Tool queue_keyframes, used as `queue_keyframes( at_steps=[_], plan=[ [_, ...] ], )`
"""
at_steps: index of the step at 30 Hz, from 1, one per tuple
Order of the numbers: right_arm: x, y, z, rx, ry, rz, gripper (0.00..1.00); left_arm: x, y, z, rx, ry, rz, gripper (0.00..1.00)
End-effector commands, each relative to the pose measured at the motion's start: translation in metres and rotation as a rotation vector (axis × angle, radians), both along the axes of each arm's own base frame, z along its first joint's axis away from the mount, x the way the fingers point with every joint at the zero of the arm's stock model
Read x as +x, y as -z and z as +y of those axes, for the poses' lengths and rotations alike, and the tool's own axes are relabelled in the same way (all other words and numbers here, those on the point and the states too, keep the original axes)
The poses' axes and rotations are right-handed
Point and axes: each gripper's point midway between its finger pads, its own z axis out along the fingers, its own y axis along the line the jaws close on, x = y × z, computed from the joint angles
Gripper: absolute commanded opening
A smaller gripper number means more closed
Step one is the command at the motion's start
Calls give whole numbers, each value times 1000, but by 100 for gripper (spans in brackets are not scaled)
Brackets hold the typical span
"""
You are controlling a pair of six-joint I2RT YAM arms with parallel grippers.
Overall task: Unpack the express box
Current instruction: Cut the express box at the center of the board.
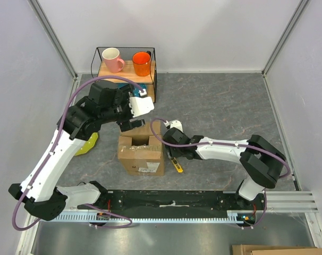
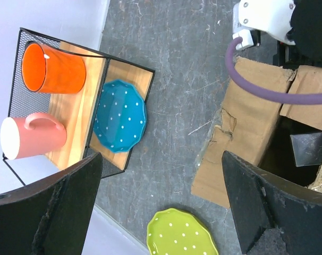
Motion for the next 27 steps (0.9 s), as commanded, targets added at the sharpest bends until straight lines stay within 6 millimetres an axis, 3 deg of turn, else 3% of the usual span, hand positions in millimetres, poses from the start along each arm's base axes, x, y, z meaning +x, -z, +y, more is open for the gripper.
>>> queue_keyframes(
  at_steps=[1, 7, 9, 17, 27],
  plan=[
    [5, -37, -3, 23, -22, -81, 61, -4, -16, 10, -34, -52, -25, 99],
    [-3, -58, 1, 95, -49, -98, 61, -4, -19, 12, -40, -67, -32, 99],
    [-8, -56, 1, 104, -63, -87, 61, -4, -21, 12, -47, -66, -34, 99],
    [-32, -8, -5, -4, -125, 1, 59, -11, -28, 7, -97, -57, -10, 99],
    [-30, 18, -1, -98, -152, 12, 58, -18, -38, 9, -126, -54, -20, 99]
  ],
)
